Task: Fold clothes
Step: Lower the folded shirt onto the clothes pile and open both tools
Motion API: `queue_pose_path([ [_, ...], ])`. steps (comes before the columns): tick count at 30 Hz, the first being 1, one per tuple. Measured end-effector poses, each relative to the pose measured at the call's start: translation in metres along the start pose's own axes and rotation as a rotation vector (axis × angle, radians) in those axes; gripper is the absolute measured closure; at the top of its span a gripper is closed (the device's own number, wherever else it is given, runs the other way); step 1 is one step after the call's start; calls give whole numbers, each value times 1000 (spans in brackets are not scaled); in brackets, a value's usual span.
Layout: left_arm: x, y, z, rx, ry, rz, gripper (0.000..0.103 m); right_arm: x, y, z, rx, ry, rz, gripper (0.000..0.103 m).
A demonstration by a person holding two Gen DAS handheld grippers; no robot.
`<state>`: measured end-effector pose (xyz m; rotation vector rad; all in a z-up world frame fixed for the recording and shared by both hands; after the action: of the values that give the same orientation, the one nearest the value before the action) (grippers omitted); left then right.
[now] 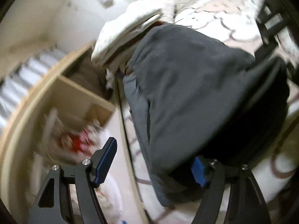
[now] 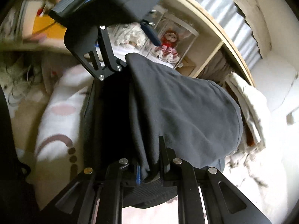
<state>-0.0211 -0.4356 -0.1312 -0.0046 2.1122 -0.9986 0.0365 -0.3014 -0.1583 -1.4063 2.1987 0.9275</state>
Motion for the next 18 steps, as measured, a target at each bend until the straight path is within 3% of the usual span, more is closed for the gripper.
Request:
queue_pose_path([
  [1, 0, -4, 4, -40, -20, 34, 29, -3, 2, -1, 46, -2, -33, 64],
  [2, 0, -5, 8, -71, -37, 64, 29, -6, 4, -1, 94, -4, -68, 35],
  [3, 0, -7, 12, -98, -53, 92, 29, -8, 6, -2, 141, -7, -102, 26],
  [4, -1, -9, 17, -137, -73, 132, 29, -14, 7, -4, 180, -7, -152, 24],
  [8, -16, -15, 32, -287, -95, 234, 29, -39, 24, -14, 354, -2, -344, 24],
  [11, -36, -23, 25, -441, -27, 280, 29, -44, 68, -24, 521, -4, -362, 25],
  [12, -43, -24, 18, -484, 6, 288, 29, -37, 87, -29, 583, -15, -348, 29],
  [14, -51, -22, -2, -556, 70, 305, 29, -24, 125, -39, 705, -40, -319, 63],
  [16, -50, -14, -27, -606, 122, 333, 29, 2, 153, -49, 798, -68, -299, 74],
  [18, -40, -1, -45, -605, 133, 347, 29, 26, 173, -59, 862, -99, -284, 76],
])
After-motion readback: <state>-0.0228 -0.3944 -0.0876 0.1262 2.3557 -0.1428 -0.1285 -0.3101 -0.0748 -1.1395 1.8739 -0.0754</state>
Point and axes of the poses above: each gripper's, at about its wrist camera, not at the fingertips, and x roughly the way its jaws point, y to its right, z to its underside, the point moved 8 cm from there along x, roughly the way its jaws point, and after that the axes turned 6 degrees about x, right-handed, at the moved point
